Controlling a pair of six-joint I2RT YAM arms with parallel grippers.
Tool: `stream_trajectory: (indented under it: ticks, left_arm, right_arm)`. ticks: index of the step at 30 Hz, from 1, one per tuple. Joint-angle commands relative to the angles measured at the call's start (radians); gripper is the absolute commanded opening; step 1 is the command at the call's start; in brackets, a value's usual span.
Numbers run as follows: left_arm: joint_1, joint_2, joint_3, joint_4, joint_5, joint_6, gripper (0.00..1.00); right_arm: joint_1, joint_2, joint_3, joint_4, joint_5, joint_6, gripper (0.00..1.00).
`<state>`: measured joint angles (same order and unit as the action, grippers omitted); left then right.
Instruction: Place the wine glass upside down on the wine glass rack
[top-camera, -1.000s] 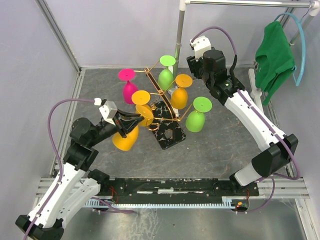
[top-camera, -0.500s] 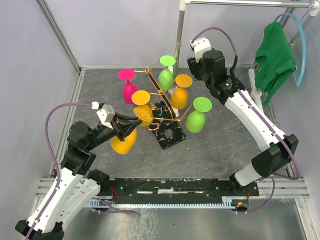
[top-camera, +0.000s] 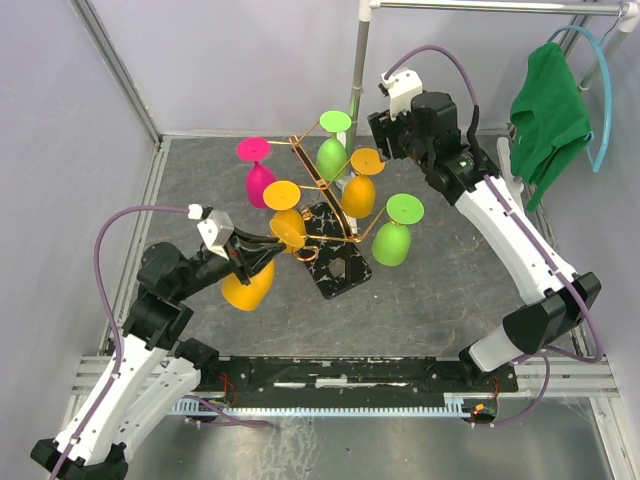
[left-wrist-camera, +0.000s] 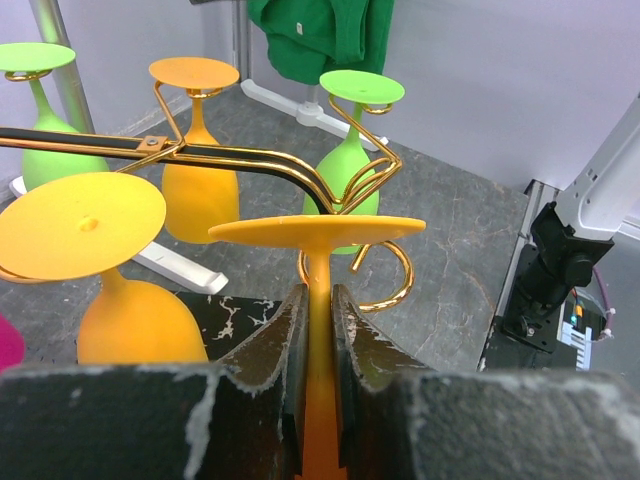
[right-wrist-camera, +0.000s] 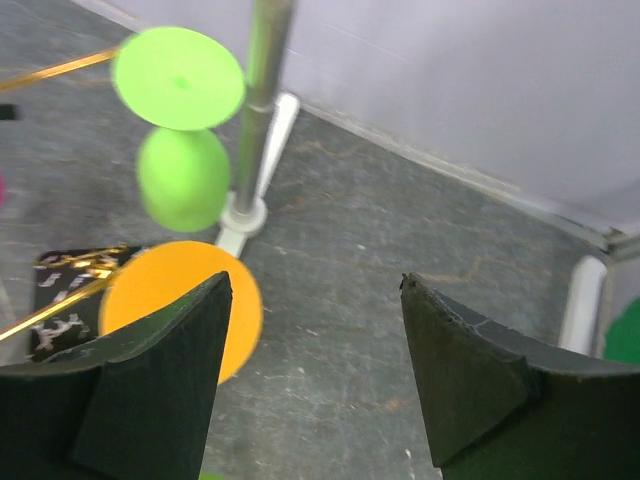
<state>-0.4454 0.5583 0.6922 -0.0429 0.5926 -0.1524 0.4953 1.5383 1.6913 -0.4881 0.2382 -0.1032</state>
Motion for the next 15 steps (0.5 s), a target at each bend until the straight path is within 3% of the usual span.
stream_trajectory:
  ticks: [1, 10, 15]
  left_arm:
    - [-0.003, -0.009, 0.014, 0.0, -0.043, 0.068, 0.03]
    - [-0.002, -0.033, -0.032, 0.065, -0.104, 0.046, 0.03]
    - [-0.002, -0.017, -0.016, 0.052, -0.1, 0.059, 0.03]
  right_arm:
    - [0.003, -0.022, 0.113, -0.028, -0.212, 0.064, 0.78]
    - [0.082, 0.132, 0.332, -0.153, -0.321, 0.118, 0.99]
    - [0.097, 0.26, 0.446, -0.168, -0.379, 0.187, 1.0]
